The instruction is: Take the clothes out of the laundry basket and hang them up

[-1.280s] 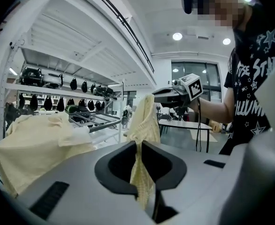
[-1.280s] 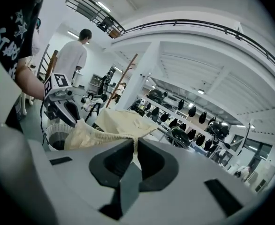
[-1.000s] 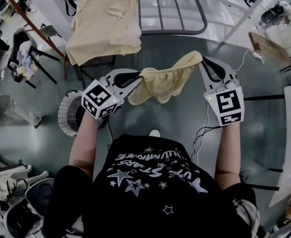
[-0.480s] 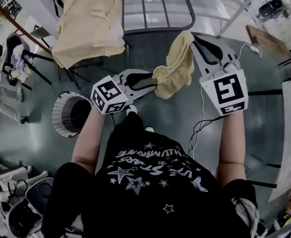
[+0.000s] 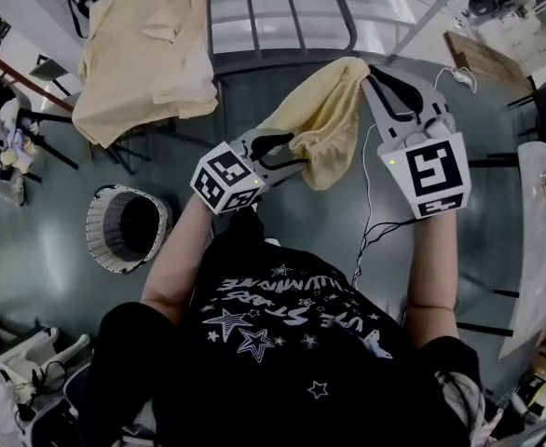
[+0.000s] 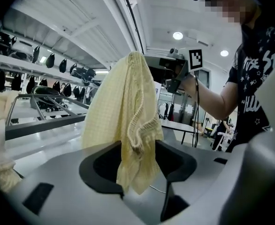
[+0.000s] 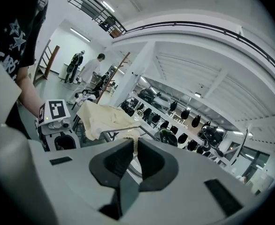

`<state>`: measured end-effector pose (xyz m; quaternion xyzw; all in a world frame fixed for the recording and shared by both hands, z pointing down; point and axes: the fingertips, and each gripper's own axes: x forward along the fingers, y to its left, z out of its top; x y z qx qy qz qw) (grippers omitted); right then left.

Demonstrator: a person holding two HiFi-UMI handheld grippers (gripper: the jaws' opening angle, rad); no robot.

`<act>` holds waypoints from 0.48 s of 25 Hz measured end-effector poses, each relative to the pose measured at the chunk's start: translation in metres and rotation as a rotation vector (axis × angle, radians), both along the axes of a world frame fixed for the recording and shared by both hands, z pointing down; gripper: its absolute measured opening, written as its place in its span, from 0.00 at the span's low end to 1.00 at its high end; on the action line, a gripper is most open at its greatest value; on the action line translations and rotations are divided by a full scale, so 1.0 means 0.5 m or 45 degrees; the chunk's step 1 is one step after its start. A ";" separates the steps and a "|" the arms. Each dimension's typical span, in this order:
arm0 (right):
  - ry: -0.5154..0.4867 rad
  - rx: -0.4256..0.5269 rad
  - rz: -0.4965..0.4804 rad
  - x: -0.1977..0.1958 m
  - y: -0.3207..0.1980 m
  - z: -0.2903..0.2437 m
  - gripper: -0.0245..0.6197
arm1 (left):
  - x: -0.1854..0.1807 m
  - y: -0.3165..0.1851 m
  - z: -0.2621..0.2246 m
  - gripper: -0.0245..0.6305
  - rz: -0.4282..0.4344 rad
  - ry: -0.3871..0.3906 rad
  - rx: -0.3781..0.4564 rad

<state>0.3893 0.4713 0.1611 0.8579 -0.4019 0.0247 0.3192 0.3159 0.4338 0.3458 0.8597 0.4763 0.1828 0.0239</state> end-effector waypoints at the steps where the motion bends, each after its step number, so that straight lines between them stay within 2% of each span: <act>1: -0.001 0.000 0.005 0.012 -0.003 0.002 0.10 | 0.014 -0.005 0.000 0.41 -0.004 -0.001 -0.008; 2: 0.000 -0.001 0.013 0.024 -0.005 0.001 0.10 | 0.027 -0.012 -0.005 0.34 -0.007 0.008 -0.009; 3: 0.003 -0.003 0.023 0.039 -0.009 -0.001 0.10 | 0.041 -0.022 -0.012 0.17 -0.009 0.026 -0.006; 4: 0.007 -0.002 0.034 0.054 -0.013 -0.004 0.10 | 0.054 -0.034 -0.022 0.13 -0.005 0.045 -0.004; 8: 0.019 0.012 0.098 0.118 -0.020 -0.024 0.10 | 0.099 -0.103 -0.085 0.12 0.020 0.107 -0.016; 12: 0.051 0.016 0.200 0.185 -0.015 -0.042 0.10 | 0.159 -0.201 -0.161 0.12 -0.009 0.206 -0.003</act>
